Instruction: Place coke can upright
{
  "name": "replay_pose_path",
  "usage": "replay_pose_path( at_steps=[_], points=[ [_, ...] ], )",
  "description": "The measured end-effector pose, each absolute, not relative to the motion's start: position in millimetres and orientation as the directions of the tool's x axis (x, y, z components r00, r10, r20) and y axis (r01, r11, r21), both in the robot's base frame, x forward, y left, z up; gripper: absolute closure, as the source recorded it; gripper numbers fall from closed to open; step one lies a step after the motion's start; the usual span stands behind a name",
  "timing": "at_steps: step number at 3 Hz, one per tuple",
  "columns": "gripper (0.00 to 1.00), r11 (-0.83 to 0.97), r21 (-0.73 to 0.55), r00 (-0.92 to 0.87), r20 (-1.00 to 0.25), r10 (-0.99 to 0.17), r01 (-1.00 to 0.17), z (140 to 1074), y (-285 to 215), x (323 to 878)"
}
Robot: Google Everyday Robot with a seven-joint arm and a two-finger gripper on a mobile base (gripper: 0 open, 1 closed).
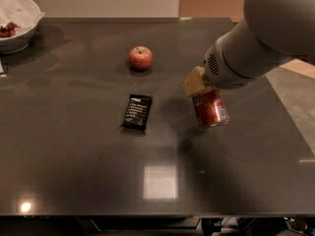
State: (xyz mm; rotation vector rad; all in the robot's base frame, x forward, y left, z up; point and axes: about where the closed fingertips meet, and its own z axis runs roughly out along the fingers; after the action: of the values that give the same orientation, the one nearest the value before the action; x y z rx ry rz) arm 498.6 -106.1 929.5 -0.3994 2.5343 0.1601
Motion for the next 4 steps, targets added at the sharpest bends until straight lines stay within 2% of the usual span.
replay_pose_path(
  at_steps=[2,3,4],
  points=[
    [1.00,0.891,0.154,-0.641,-0.747,-0.178,-0.427,945.8,-105.3,517.0],
    [1.00,0.862,0.196,-0.581,-0.803,-0.133,-0.467,955.6,-105.6,520.4],
    [1.00,0.809,0.200,-0.531,-0.833,-0.157,-0.553,962.7,-98.4,515.6]
  ],
)
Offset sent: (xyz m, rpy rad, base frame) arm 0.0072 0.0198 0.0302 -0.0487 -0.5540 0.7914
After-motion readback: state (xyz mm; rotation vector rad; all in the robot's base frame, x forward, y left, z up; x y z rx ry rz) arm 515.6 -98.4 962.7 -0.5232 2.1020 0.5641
